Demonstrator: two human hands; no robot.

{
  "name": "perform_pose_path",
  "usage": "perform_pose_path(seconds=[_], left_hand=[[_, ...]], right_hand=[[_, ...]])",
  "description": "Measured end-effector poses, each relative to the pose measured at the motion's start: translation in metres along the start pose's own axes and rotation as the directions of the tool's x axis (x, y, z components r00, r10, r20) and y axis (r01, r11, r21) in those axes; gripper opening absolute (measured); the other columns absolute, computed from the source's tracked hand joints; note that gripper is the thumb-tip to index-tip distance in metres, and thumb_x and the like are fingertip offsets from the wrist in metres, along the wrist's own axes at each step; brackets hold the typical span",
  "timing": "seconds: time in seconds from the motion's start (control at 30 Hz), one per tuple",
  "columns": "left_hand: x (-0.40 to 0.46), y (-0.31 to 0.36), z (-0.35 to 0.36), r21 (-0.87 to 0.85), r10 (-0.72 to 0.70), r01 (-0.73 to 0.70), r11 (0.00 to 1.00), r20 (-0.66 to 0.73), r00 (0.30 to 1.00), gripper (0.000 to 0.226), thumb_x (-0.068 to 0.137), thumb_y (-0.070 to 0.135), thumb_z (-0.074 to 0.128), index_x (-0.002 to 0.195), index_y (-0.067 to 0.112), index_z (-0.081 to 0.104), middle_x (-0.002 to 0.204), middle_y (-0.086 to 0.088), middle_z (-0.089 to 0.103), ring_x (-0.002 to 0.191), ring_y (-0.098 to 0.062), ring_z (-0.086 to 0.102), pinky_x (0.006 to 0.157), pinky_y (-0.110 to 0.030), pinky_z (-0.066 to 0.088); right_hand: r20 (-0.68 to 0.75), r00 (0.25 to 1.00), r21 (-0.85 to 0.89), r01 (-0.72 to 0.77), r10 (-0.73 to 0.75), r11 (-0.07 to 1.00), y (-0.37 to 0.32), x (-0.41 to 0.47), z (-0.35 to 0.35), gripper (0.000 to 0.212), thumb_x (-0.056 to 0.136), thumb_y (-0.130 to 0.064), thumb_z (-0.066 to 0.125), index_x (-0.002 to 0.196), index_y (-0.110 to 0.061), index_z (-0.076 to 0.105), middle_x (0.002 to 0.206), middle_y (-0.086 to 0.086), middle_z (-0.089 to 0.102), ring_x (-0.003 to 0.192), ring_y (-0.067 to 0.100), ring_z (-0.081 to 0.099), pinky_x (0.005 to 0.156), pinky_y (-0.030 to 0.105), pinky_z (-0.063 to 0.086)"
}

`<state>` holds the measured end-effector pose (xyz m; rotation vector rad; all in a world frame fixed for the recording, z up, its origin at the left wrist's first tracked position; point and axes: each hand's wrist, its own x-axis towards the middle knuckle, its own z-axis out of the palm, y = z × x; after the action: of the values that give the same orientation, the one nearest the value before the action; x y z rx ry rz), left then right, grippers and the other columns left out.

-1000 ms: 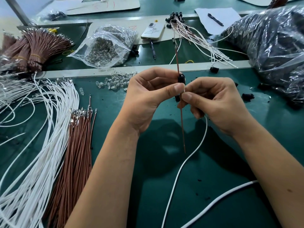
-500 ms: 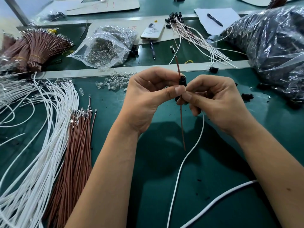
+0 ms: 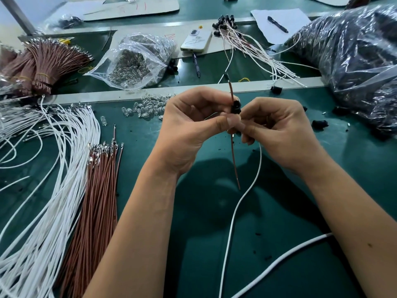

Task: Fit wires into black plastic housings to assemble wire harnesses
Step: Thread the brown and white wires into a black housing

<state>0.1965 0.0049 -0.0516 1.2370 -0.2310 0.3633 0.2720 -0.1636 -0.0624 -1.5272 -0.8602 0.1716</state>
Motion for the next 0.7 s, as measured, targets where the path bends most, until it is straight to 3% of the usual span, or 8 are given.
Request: perform_pose_path(seconds=[0.1, 0.2, 0.4, 0.7], left_hand=[[0.0004, -0.0002, -0.0004, 0.034, -0.015, 0.015, 0.999, -0.011, 1.000, 0.032, 0.068, -0.008, 0.081, 0.091, 0.012, 0.073, 0.093, -0.011, 0.071, 0.084, -0.021, 0.064, 0.080, -0.031, 0.055], [0.0009, -0.0014, -0.0002, 0.071, -0.013, 0.015, 0.997, -0.026, 1.000, 0.033, 0.069, -0.011, 0.081, 0.092, 0.010, 0.072, 0.091, -0.008, 0.073, 0.081, -0.019, 0.067, 0.079, -0.029, 0.055], [0.0018, -0.0030, -0.0002, 0.106, -0.018, 0.025, 0.994, -0.071, 0.997, 0.026, 0.073, -0.011, 0.077, 0.091, 0.008, 0.071, 0.087, -0.007, 0.075, 0.081, -0.018, 0.071, 0.077, -0.029, 0.057], [0.0021, -0.0078, 0.0064, -0.077, -0.231, 0.218, 0.973, -0.283, 0.931, 0.019, 0.066, 0.005, 0.079, 0.083, 0.007, 0.070, 0.072, -0.003, 0.073, 0.063, -0.010, 0.065, 0.065, -0.021, 0.054]], right_hand=[[0.007, 1.000, -0.030, -0.001, 0.001, 1.000, 0.0003, -0.0001, 0.0001, 0.008, 0.090, -0.008, 0.077, 0.088, -0.014, 0.072, 0.072, -0.007, 0.073, 0.057, 0.014, 0.061, 0.057, 0.027, 0.052], [0.005, 1.000, -0.040, 0.012, -0.011, 0.999, 0.0002, 0.0000, 0.0001, 0.009, 0.090, -0.006, 0.076, 0.088, -0.013, 0.072, 0.071, -0.010, 0.071, 0.057, 0.014, 0.061, 0.057, 0.027, 0.053], [0.015, 1.000, -0.052, -0.002, 0.003, 0.999, 0.0008, -0.0005, -0.0008, 0.006, 0.092, -0.005, 0.075, 0.091, -0.010, 0.074, 0.078, 0.004, 0.075, 0.059, 0.017, 0.062, 0.059, 0.029, 0.052], [0.074, 0.996, -0.093, -0.049, 0.056, 0.994, 0.0009, -0.0019, -0.0002, 0.013, 0.095, -0.007, 0.067, 0.083, -0.001, 0.066, 0.066, 0.012, 0.066, 0.057, 0.013, 0.059, 0.057, 0.022, 0.049]])
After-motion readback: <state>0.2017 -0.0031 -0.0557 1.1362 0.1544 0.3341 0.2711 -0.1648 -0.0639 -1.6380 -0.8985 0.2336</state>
